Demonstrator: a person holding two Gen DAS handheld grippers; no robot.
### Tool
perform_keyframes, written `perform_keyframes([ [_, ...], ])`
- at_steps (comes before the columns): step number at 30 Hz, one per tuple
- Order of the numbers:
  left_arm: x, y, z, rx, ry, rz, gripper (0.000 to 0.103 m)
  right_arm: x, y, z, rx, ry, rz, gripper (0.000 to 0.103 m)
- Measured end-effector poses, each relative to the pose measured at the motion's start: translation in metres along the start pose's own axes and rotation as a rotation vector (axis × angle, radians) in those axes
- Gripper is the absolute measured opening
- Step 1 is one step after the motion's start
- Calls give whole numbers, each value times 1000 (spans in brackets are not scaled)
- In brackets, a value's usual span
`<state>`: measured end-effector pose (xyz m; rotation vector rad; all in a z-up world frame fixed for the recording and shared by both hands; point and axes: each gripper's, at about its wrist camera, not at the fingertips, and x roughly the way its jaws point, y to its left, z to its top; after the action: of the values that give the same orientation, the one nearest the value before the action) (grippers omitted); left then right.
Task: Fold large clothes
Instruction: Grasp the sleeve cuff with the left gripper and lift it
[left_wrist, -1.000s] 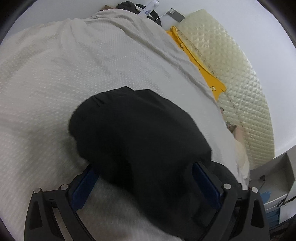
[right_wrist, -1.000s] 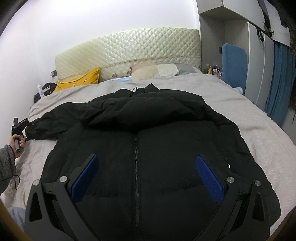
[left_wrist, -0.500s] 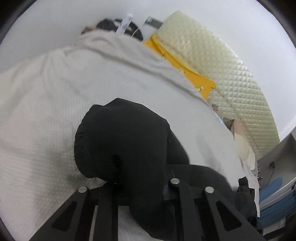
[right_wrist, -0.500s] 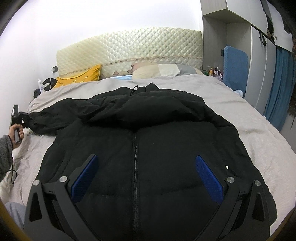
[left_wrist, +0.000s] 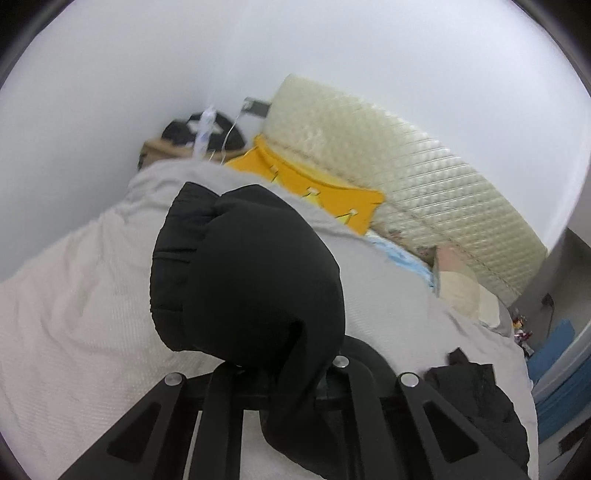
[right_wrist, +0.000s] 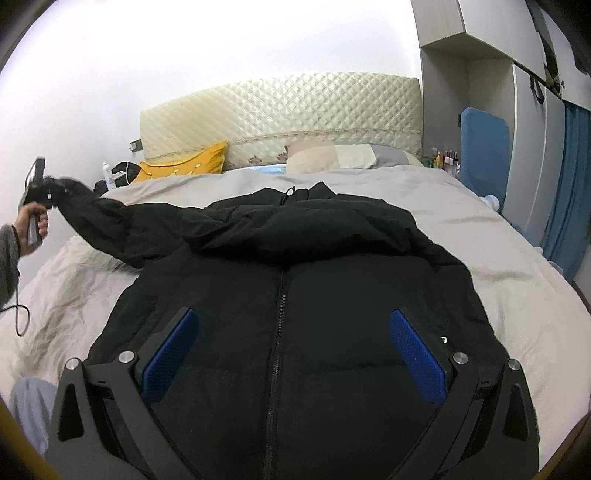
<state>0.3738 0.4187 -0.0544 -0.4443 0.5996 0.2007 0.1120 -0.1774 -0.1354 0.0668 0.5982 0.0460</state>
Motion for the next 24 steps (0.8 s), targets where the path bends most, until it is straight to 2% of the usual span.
perform_keyframes([
  [4, -45, -43, 11, 48, -46, -17, 9, -11, -8, 1, 11, -19, 33, 103],
  [12, -115, -141, 17, 168, -121, -66, 7, -35, -23, 3, 2, -78, 46, 103],
  [17, -145, -207, 8, 249, -155, -104, 6, -44, -38, 2, 15, -92, 57, 103],
  [24, -170, -314, -23, 372, -152, -221, 6, -52, -62, 4, 50, -119, 51, 103],
])
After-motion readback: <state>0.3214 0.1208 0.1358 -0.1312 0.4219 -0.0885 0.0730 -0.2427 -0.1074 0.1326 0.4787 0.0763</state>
